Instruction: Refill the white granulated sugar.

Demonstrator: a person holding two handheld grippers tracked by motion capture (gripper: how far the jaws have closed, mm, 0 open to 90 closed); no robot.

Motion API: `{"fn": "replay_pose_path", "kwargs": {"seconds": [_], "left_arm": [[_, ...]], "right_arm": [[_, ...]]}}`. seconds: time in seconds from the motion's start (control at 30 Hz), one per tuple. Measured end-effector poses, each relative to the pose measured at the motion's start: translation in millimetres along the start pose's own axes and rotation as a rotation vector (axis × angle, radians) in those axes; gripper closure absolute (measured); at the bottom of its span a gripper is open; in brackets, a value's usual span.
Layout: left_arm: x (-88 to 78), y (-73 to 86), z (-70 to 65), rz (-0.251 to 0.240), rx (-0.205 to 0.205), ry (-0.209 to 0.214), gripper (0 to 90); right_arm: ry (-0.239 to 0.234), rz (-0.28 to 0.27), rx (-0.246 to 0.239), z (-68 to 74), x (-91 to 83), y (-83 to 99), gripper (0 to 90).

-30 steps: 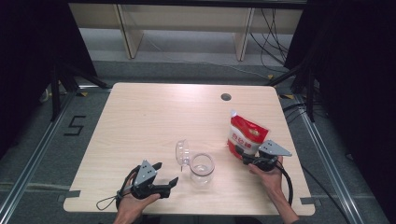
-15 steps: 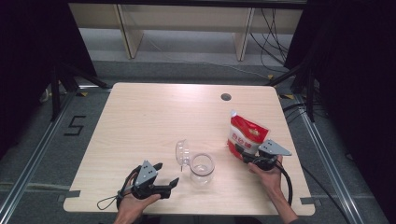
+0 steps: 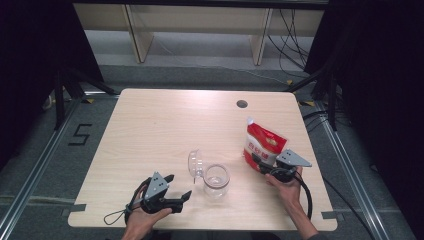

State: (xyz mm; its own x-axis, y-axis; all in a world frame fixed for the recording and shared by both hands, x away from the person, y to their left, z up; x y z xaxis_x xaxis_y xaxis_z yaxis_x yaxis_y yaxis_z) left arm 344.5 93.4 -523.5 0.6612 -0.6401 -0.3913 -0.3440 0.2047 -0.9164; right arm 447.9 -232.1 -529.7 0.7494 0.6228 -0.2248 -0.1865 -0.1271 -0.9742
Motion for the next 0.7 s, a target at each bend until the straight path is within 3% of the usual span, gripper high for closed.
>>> {"fn": "replay_pose_path", "kwargs": {"seconds": [0.07,0.2,0.3,0.43,0.5,0.53,0.7], "left_arm": [[0.3,-0.3,0.1,-0.002,0.001,0.000,18.4],[0.0,0.3,-0.1,0.004,0.000,-0.007,18.5],[0.4,0.5,-0.7,0.004,-0.007,-0.009,18.5],[0.2,-0.2,-0.2,-0.001,0.001,-0.003,18.5],[0.3,0.0,-0.1,-0.001,0.000,-0.002,18.6],[0.0,0.0,-0.1,0.004,0.002,-0.007,18.6],[-0.6,-0.8,0.1,-0.002,-0.001,-0.008,18.5]], "right_arm": [[-0.007,-0.023,0.016,1.6,1.2,-0.4,49.7],[0.013,-0.034,-0.004,-2.1,0.8,-1.2,49.5],[-0.002,-0.030,0.012,-1.9,0.7,-1.2,48.6],[-0.008,-0.076,0.010,-3.8,4.8,-2.9,49.1],[-0.022,-0.066,0.006,-3.9,5.2,-2.1,50.0],[-0.025,-0.060,0.030,-1.7,4.4,-2.1,50.2],[-0.004,-0.042,0.020,-2.0,2.9,-2.6,51.3]]}}
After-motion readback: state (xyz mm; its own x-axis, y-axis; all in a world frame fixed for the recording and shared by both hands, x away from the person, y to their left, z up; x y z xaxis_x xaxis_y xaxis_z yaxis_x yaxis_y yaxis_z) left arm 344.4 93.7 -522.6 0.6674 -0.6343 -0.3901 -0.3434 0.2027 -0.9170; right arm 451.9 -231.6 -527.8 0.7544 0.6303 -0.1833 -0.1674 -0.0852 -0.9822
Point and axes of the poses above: each handheld gripper's, and its own axes: x roughly forward along the jaws, y roughly out of its underside, z roughly to its left, the point moved 6 cm from there along x, roughly forward along the jaws, and after that the axes turned 3 degrees about -z, right-handed, at the moved point
